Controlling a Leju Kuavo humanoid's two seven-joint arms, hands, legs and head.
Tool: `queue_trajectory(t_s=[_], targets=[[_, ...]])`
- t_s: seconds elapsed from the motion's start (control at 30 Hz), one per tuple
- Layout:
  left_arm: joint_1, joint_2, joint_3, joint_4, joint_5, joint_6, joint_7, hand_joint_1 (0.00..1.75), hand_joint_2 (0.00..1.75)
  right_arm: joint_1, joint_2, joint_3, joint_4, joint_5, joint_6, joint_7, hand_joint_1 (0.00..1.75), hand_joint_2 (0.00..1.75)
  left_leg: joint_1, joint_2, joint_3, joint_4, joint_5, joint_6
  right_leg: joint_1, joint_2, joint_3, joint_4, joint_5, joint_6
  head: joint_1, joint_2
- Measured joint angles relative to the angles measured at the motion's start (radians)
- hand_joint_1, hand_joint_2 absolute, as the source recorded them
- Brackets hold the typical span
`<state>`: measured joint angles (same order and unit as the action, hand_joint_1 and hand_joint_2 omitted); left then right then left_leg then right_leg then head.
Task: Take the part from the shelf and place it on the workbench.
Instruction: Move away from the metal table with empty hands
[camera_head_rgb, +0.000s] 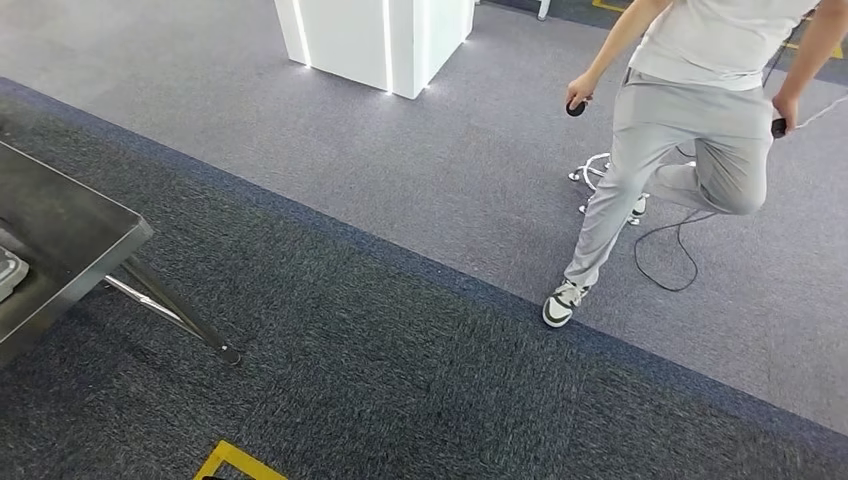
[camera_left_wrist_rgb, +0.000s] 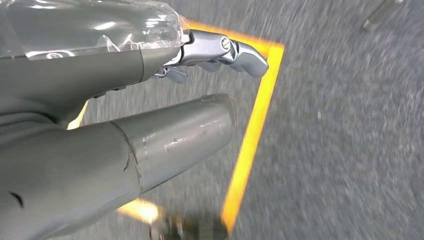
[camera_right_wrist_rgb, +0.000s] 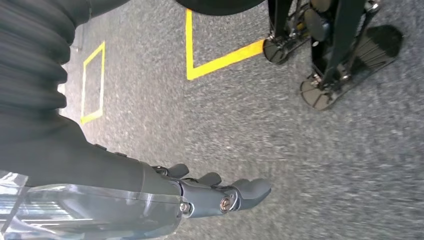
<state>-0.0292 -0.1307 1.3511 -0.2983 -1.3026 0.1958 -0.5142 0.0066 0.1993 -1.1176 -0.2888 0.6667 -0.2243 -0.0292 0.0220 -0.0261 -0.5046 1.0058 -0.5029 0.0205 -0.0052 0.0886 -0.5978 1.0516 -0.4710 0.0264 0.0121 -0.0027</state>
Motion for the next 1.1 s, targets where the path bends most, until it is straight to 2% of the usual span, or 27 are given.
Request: queue_trajectory(t_s=[0.07,0.1,0.13,0.17,0.2,0.23,0.27,0.33,0.37,0.43,0.47,0.5,0.53,0.57,0.6,0.63,0.67,0.7,0.73,0.8,0.83,0.87,0.9,0.97,1.0,1.03,1.1], targets=[[0.004,0.002,-0.004,0.008,-0.007,0.011,0.001,0.00,0.00,-0.001,0.002,-0.007,-0.005,0.004,-0.002,0.002,0.00,1.75,-0.001,0.027,0.000,-0.005,0.004,0.010,0.000,-0.059,-0.051,0.106,-0.062,0.004,0.006,0.000],[0.007,0.004,-0.005,0.012,-0.006,-0.005,0.002,0.00,0.00,-0.001,0.003,-0.011,-0.007,0.007,-0.001,0.002,0.00,1.75,-0.003,0.041,0.000,-0.005,0.003,0.011,-0.002,-0.072,-0.085,0.173,-0.094,0.007,0.008,0.000],[0.010,0.007,-0.005,0.015,-0.004,-0.030,0.003,0.00,0.00,-0.001,0.003,-0.014,-0.010,0.011,0.003,0.003,0.00,1.75,-0.004,0.056,-0.001,-0.005,0.002,0.012,-0.004,-0.077,-0.112,0.229,-0.113,0.010,0.008,0.000],[0.011,0.010,-0.005,0.018,-0.001,-0.060,0.004,0.00,0.00,0.000,0.004,-0.017,-0.012,0.016,0.007,0.003,0.00,1.75,-0.005,0.070,0.000,-0.005,0.000,0.011,-0.007,-0.080,-0.124,0.255,-0.115,0.012,0.008,0.000],[0.012,0.013,-0.004,0.020,0.003,-0.091,0.007,0.00,0.00,0.001,0.004,-0.021,-0.015,0.023,0.012,0.003,0.00,1.75,-0.005,0.083,0.001,-0.005,-0.002,0.010,-0.009,-0.084,-0.114,0.239,-0.096,0.013,0.008,0.000],[0.012,0.015,-0.004,0.021,0.007,-0.121,0.012,0.00,0.00,0.003,0.004,-0.025,-0.018,0.032,0.018,0.003,0.00,1.75,-0.005,0.095,0.004,-0.005,-0.005,0.008,-0.010,-0.093,-0.084,0.184,-0.064,0.013,0.009,0.000],[0.012,0.017,-0.003,0.022,0.011,-0.146,0.020,0.00,0.00,0.004,0.004,-0.030,-0.022,0.041,0.023,0.004,0.00,1.75,-0.005,0.106,0.008,-0.004,-0.009,0.004,-0.009,-0.115,-0.042,0.106,-0.033,0.010,0.009,0.000],[0.012,0.020,0.000,0.024,0.015,-0.172,0.046,0.00,0.00,0.004,0.004,-0.041,-0.028,0.060,0.032,0.005,0.00,1.75,-0.009,0.125,0.016,-0.002,-0.015,-0.005,-0.002,-0.147,0.017,-0.006,0.007,-0.001,0.009,0.000],[0.011,0.021,0.002,0.024,0.015,-0.175,0.059,0.00,0.00,0.003,0.005,-0.046,-0.031,0.069,0.036,0.005,0.00,1.75,-0.011,0.134,0.020,-0.002,-0.017,-0.011,0.003,-0.153,0.025,-0.025,0.011,-0.006,0.008,0.000],[0.008,0.024,0.006,0.025,0.013,-0.175,0.080,0.00,0.00,0.003,0.005,-0.058,-0.035,0.084,0.042,0.006,0.00,1.75,-0.011,0.149,0.024,-0.002,-0.019,-0.020,0.006,-0.133,0.019,-0.027,0.015,-0.017,0.008,0.000],[0.007,0.025,0.008,0.025,0.011,-0.175,0.087,0.00,0.00,0.004,0.006,-0.064,-0.037,0.089,0.045,0.007,0.00,1.75,-0.010,0.140,0.024,0.001,-0.026,-0.025,0.005,-0.124,0.017,-0.031,0.020,-0.024,0.008,0.000],[0.006,0.026,0.009,0.026,0.009,-0.175,0.093,0.00,0.00,0.004,0.007,-0.069,-0.039,0.093,0.046,0.008,0.00,1.75,-0.007,0.119,0.019,0.018,-0.045,-0.029,0.002,-0.115,0.014,-0.035,0.025,-0.031,0.007,0.000],[0.007,0.027,0.010,0.026,0.007,-0.175,0.098,0.00,0.00,0.003,0.008,-0.073,-0.042,0.097,0.046,0.008,0.00,1.75,-0.005,0.091,0.005,0.053,-0.076,-0.032,-0.001,-0.107,0.010,-0.040,0.030,-0.039,0.006,0.000],[0.009,0.029,0.011,0.027,0.006,-0.175,0.104,0.00,0.00,0.003,0.009,-0.077,-0.044,0.101,0.047,0.008,0.00,1.75,-0.003,0.062,-0.015,0.107,-0.115,-0.034,-0.001,-0.098,0.005,-0.041,0.035,-0.044,0.004,0.000],[0.011,0.030,0.012,0.027,0.005,-0.176,0.109,0.00,0.00,0.002,0.010,-0.080,-0.045,0.105,0.048,0.009,0.00,1.75,-0.002,0.045,-0.041,0.174,-0.155,-0.035,0.001,-0.087,-0.002,-0.040,0.040,-0.048,0.002,0.000],[0.012,0.030,0.014,0.028,0.003,-0.176,0.115,0.00,0.00,0.001,0.010,-0.084,-0.046,0.109,0.049,0.009,0.00,1.75,-0.002,0.038,-0.064,0.234,-0.182,-0.035,0.002,-0.074,-0.009,-0.039,0.045,-0.049,0.001,0.000],[0.013,0.031,0.014,0.029,0.002,-0.175,0.119,0.00,0.00,0.001,0.011,-0.087,-0.047,0.111,0.050,0.010,0.00,1.75,-0.002,0.035,-0.075,0.267,-0.191,-0.035,0.003,-0.060,-0.017,-0.036,0.050,-0.048,0.000,0.000],[0.013,0.031,0.015,0.030,0.000,-0.175,0.123,0.00,0.00,0.002,0.011,-0.090,-0.047,0.113,0.051,0.011,0.00,1.75,-0.002,0.033,-0.068,0.263,-0.179,-0.033,0.004,-0.045,-0.025,-0.033,0.055,-0.046,0.000,0.000],[0.013,0.031,0.015,0.030,-0.002,-0.175,0.125,0.00,0.00,0.002,0.012,-0.093,-0.048,0.114,0.051,0.011,0.00,1.75,-0.002,0.028,-0.042,0.218,-0.151,-0.031,0.003,-0.031,-0.032,-0.029,0.060,-0.043,0.000,0.000],[0.012,0.032,0.015,0.031,-0.005,-0.175,0.127,0.00,0.00,0.002,0.014,-0.097,-0.049,0.116,0.052,0.012,0.00,1.75,-0.004,-0.012,0.032,0.077,-0.092,-0.024,0.003,-0.004,-0.045,-0.021,0.070,-0.034,0.000,0.000],[0.011,0.033,0.015,0.031,-0.006,-0.175,0.127,0.00,0.00,0.001,0.015,-0.099,-0.051,0.119,0.054,0.012,0.00,1.75,-0.005,-0.031,0.055,0.027,-0.074,-0.020,0.003,0.006,-0.050,-0.018,0.076,-0.028,0.000,0.000],[0.010,0.033,0.015,0.031,-0.008,-0.174,0.129,0.00,0.00,0.002,0.015,-0.100,-0.052,0.122,0.055,0.012,0.00,1.75,-0.009,-0.044,0.066,0.002,-0.065,-0.016,0.003,0.015,-0.053,-0.018,0.083,-0.022,0.000,0.000],[0.009,0.034,0.015,0.031,-0.010,-0.171,0.131,0.00,0.00,0.003,0.015,-0.103,-0.054,0.126,0.057,0.012,0.00,1.75,-0.014,-0.042,0.063,0.000,-0.060,-0.012,0.003,0.022,-0.054,-0.020,0.091,-0.014,0.000,0.000],[0.007,0.034,0.015,0.031,-0.013,-0.165,0.134,0.00,0.00,0.007,0.015,-0.112,-0.055,0.133,0.061,0.013,0.00,1.75,-0.017,-0.018,0.055,-0.003,-0.041,0.000,0.001,0.034,-0.060,-0.025,0.103,-0.002,0.000,0.000],[0.006,0.034,0.014,0.032,-0.015,-0.161,0.135,0.00,0.00,0.008,0.016,-0.116,-0.055,0.136,0.062,0.014,0.00,1.75,-0.016,-0.004,0.047,-0.006,-0.030,0.008,0.001,0.021,-0.068,-0.015,0.088,0.002,0.003,0.000],[0.005,0.034,0.014,0.032,-0.017,-0.159,0.135,0.00,0.00,0.008,0.017,-0.119,-0.056,0.140,0.063,0.014,0.00,1.75,-0.015,0.011,0.036,-0.010,-0.019,0.016,0.001,-0.001,-0.080,0.013,0.054,0.006,0.006,0.000],[0.007,0.034,0.014,0.033,-0.019,-0.157,0.136,0.00,0.00,0.005,0.019,-0.124,-0.059,0.148,0.065,0.013,0.00,1.75,-0.016,0.042,0.011,-0.012,0.001,0.026,0.000,-0.057,-0.114,0.125,-0.051,0.011,0.011,0.000]])
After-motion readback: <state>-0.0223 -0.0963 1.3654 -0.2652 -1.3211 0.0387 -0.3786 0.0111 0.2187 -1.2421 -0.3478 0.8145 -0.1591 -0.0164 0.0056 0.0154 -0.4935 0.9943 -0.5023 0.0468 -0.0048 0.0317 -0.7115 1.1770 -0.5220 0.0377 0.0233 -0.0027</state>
